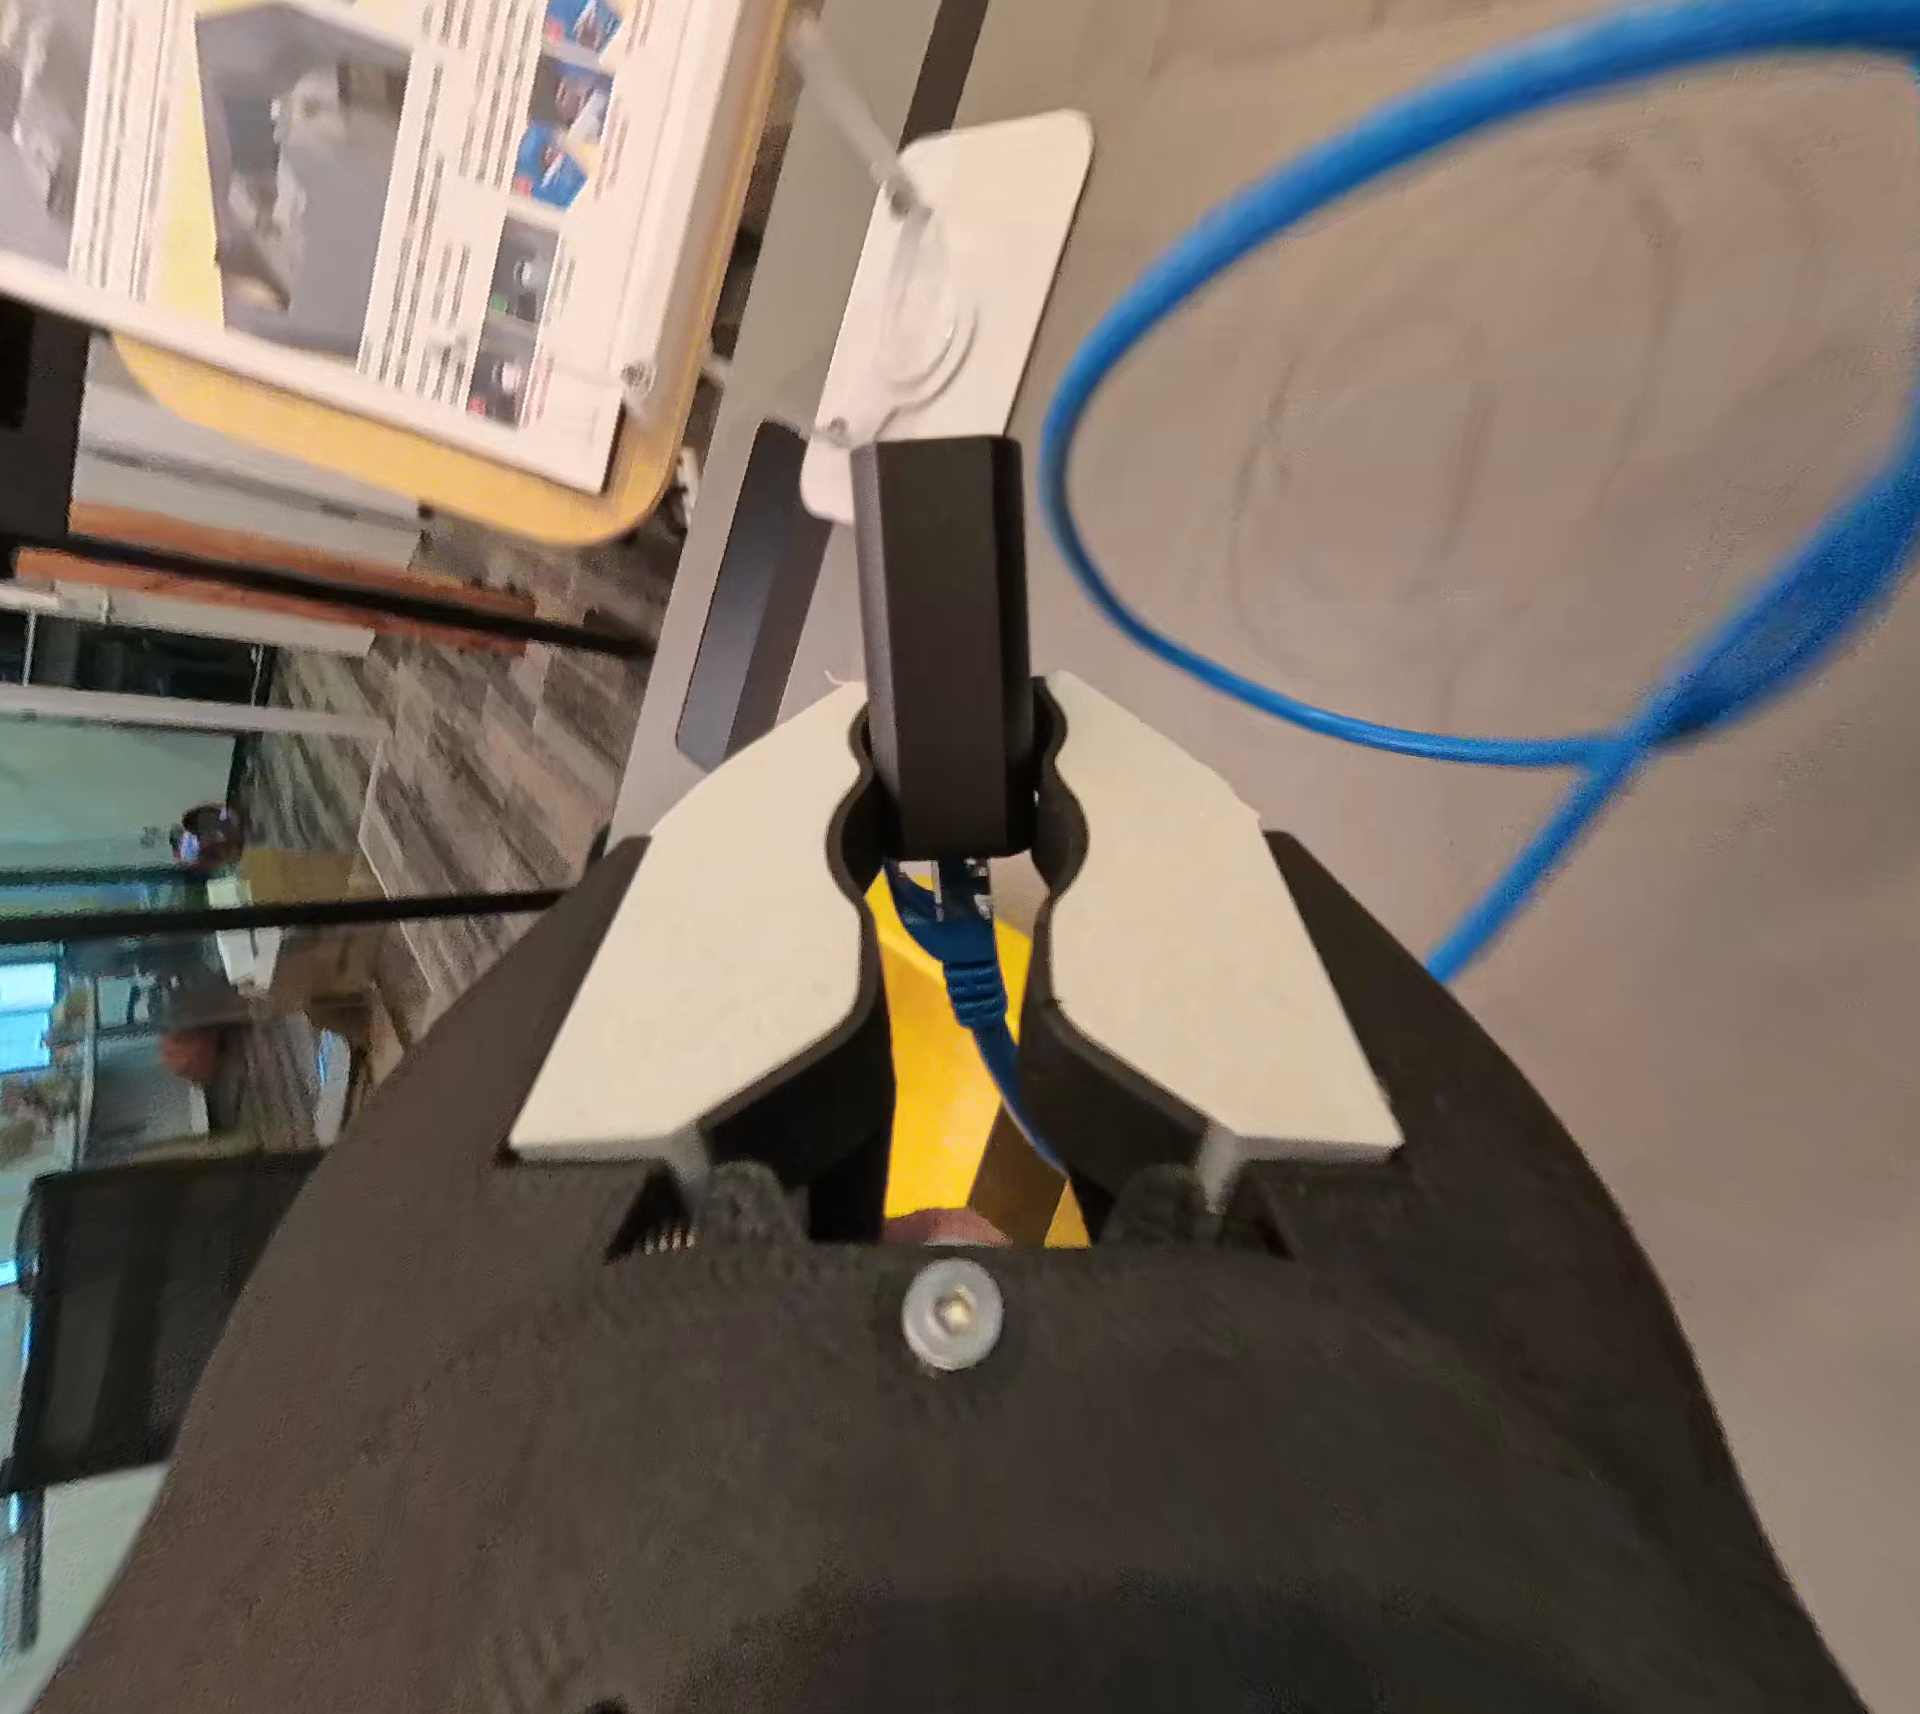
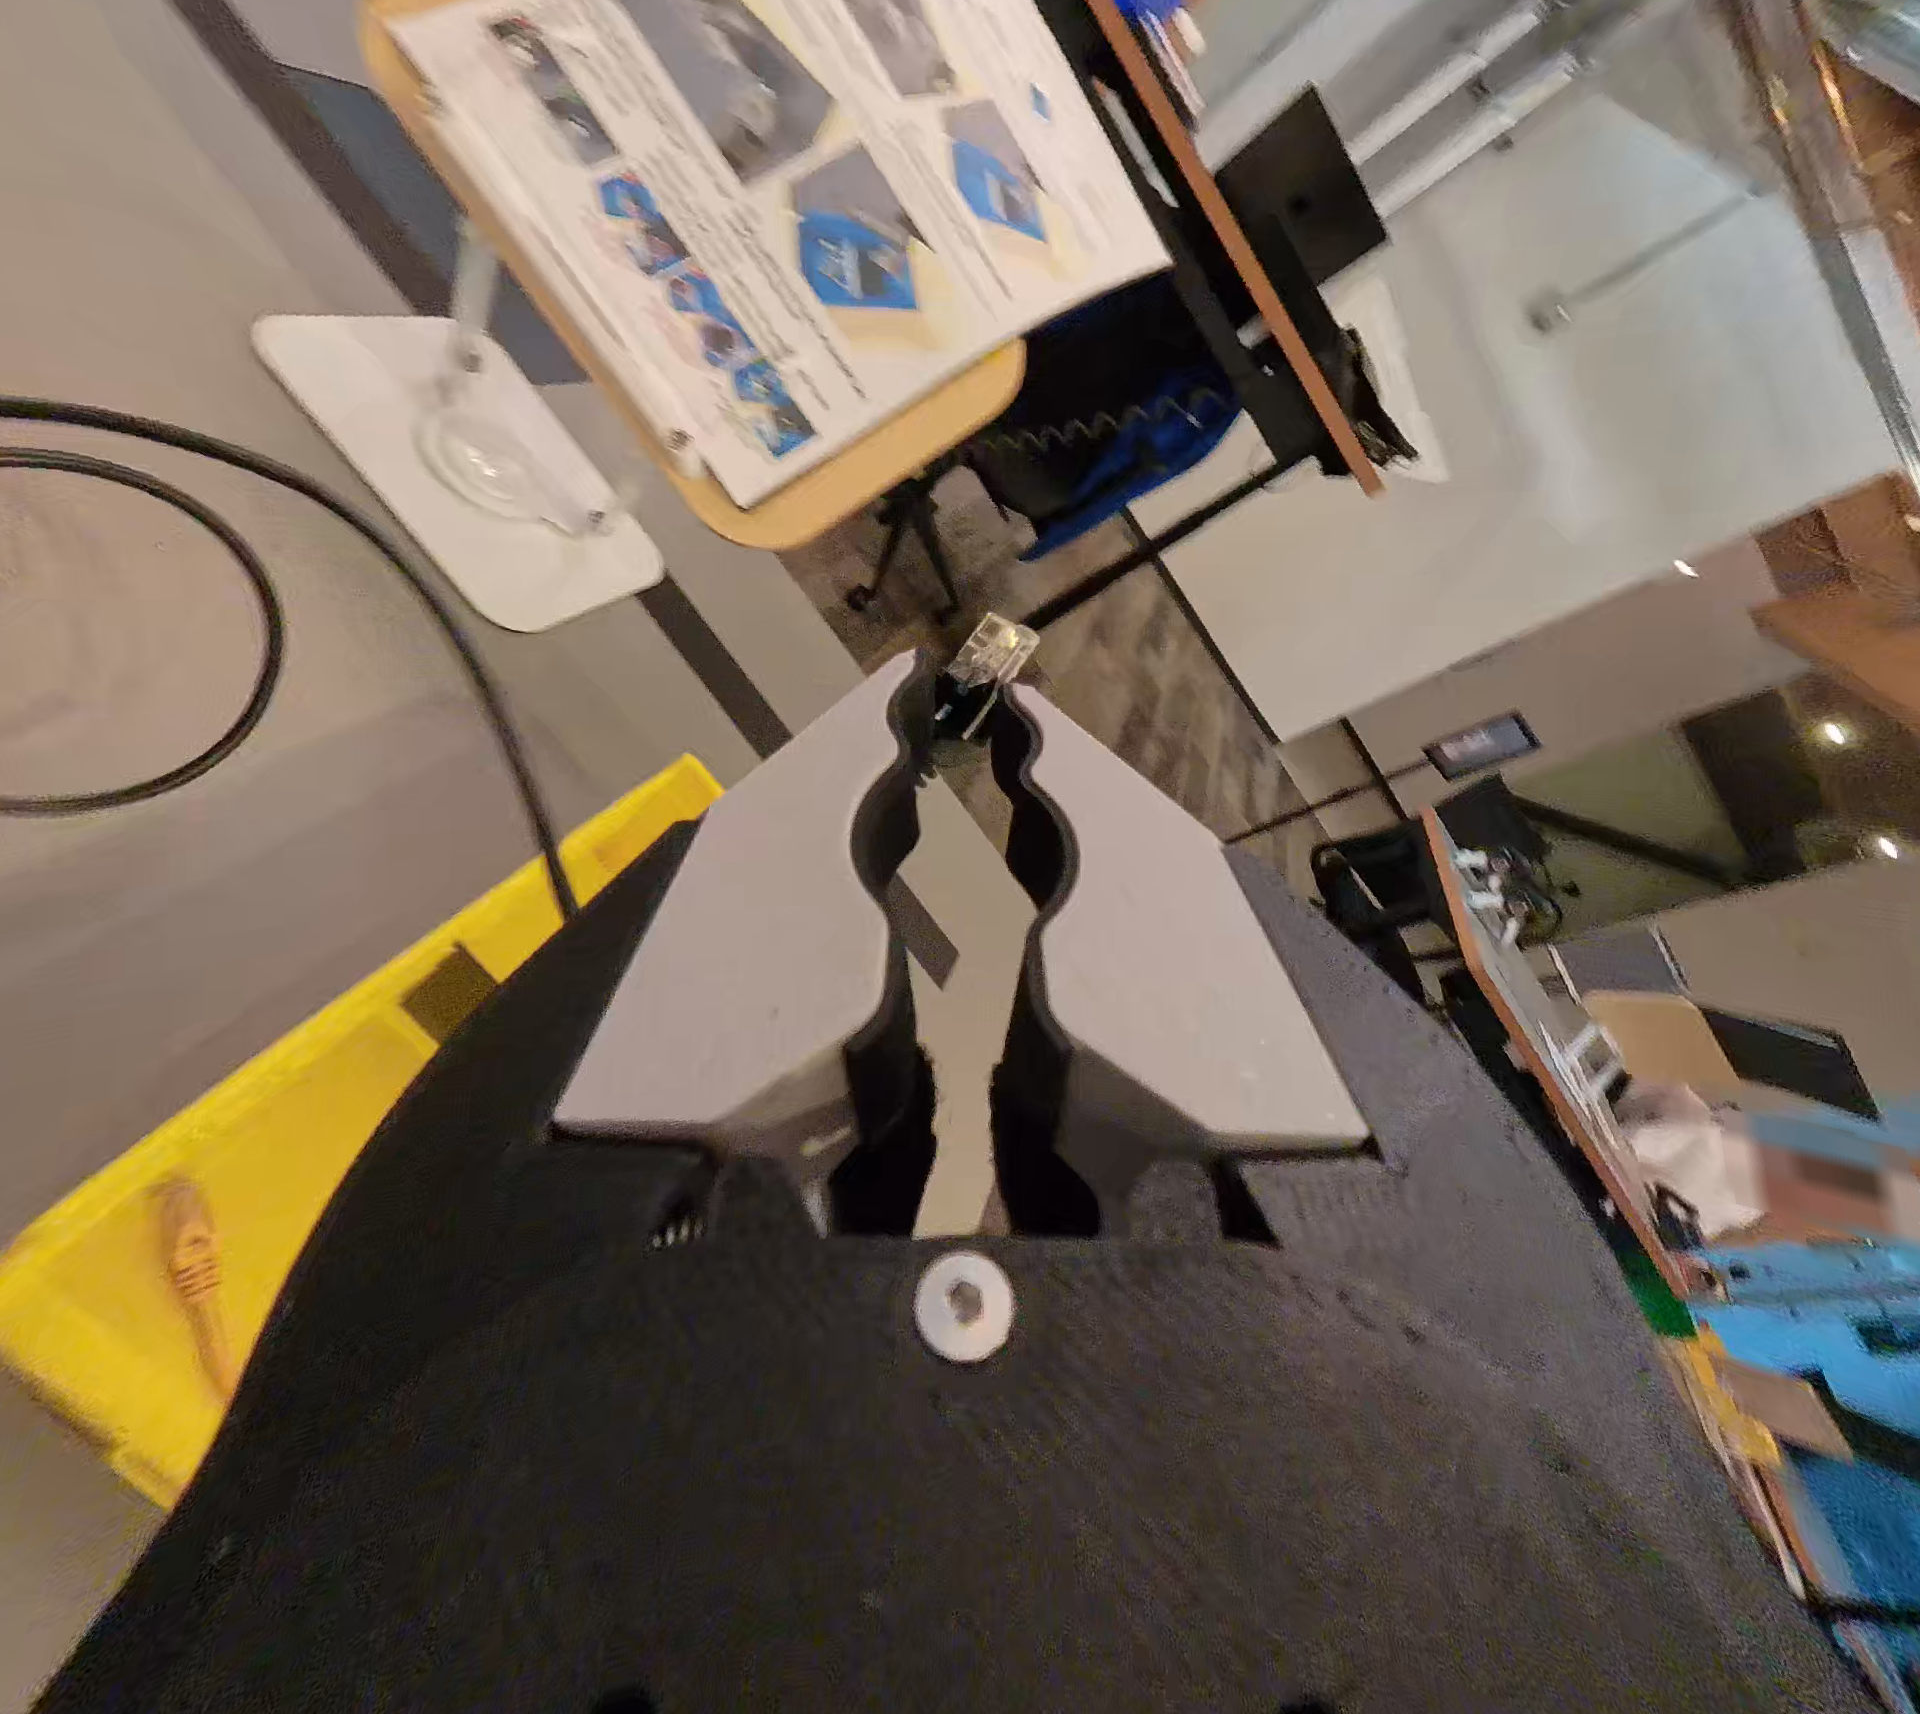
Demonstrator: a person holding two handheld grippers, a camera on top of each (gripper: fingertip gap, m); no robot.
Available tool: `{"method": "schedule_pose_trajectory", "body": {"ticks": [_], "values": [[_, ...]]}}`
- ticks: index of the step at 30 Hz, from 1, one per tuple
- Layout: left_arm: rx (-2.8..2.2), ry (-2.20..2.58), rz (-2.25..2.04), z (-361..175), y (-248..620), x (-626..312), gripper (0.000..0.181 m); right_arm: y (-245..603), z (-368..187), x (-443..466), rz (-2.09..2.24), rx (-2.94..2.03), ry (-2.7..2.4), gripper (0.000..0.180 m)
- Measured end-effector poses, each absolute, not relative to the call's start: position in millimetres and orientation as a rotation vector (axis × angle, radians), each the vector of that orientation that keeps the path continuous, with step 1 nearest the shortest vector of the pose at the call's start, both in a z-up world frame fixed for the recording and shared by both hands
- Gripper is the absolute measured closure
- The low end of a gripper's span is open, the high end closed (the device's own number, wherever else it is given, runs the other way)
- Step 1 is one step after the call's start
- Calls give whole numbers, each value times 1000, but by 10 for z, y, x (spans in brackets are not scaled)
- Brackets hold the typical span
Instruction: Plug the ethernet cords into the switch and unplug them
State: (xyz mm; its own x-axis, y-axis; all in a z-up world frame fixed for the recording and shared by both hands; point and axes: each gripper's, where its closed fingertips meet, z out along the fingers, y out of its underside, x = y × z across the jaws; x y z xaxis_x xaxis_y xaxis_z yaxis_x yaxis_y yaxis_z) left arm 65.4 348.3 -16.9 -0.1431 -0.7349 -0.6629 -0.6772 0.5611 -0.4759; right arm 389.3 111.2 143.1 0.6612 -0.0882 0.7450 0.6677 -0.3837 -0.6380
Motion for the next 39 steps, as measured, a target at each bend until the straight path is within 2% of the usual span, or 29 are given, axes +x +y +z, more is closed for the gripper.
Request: {"method": "schedule_pose_trajectory", "body": {"ticks": [3,13,19,33,39], "values": [[-1221,1808,-34,-152,3781,496,156,976,1543,4263,-960,-1802,-383,170],[-1196,1812,-8,-110,3774,473,156,932,1950,4136,-980,-1737,-435,171],[-1176,1845,-7,-164,3704,526,156,731,2008,4217,-1000,-1767,-377,170],[-1153,1890,12,-243,3598,588,156,514,879,4069,-861,-2078,-280,169],[-1140,1915,15,-299,3551,604,156,683,108,4053,-682,-2166,-284,170]]}}
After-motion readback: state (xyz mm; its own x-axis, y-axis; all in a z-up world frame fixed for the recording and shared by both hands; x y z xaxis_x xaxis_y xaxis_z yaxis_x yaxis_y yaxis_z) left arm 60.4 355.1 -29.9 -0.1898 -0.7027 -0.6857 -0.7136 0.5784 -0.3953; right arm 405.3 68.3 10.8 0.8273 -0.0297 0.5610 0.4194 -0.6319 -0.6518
